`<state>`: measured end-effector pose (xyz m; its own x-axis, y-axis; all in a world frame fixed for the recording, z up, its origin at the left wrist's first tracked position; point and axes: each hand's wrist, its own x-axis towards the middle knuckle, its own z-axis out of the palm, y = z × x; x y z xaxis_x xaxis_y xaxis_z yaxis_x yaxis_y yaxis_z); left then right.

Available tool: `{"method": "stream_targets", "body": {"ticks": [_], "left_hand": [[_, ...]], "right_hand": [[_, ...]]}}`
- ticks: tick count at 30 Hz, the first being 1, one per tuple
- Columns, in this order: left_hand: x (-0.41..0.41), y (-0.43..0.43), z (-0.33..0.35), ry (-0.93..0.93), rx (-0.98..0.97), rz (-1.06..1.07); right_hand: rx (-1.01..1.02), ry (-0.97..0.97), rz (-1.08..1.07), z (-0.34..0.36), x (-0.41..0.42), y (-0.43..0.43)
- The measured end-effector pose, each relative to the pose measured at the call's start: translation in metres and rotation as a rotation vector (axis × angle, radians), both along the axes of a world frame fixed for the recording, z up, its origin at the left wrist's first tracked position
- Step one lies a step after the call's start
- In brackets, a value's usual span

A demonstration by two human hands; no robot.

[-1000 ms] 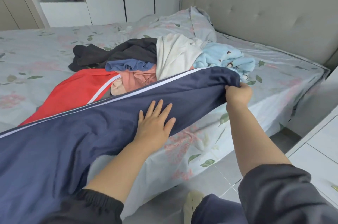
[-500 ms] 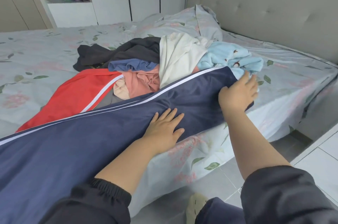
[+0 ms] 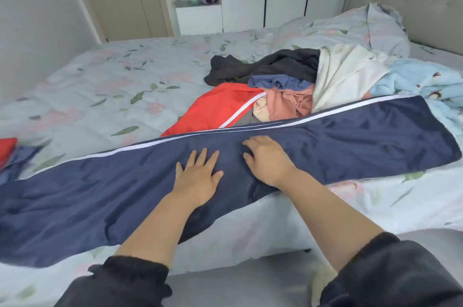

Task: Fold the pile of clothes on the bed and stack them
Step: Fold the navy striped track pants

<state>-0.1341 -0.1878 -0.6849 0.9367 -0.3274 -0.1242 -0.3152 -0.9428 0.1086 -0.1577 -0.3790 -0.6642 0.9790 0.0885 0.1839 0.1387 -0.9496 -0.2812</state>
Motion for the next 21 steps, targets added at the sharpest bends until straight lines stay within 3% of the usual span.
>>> {"method": "stream_targets", "body": {"ticks": [4,9,17,21], "left_hand": [[-0.002,0.035,-0.007,-0.011,0.024,-0.006],[-0.001,0.084,-0.008,-0.052,0.1,0.002],[0.0,0.194,-0.007,0.014,0.063,0.252],[-0.001,0.258,-0.007,-0.075,0.137,0.377]], "right_hand": [[-0.176,0.256,-0.061,-0.019,0.005,0.041],[-0.206,0.25,-0.151,-0.022,0.012,0.077],[-0.201,0.258,0.118,-0.027,0.025,0.175],[-0.208,0.235,0.232,-0.034,0.023,0.211]]}}
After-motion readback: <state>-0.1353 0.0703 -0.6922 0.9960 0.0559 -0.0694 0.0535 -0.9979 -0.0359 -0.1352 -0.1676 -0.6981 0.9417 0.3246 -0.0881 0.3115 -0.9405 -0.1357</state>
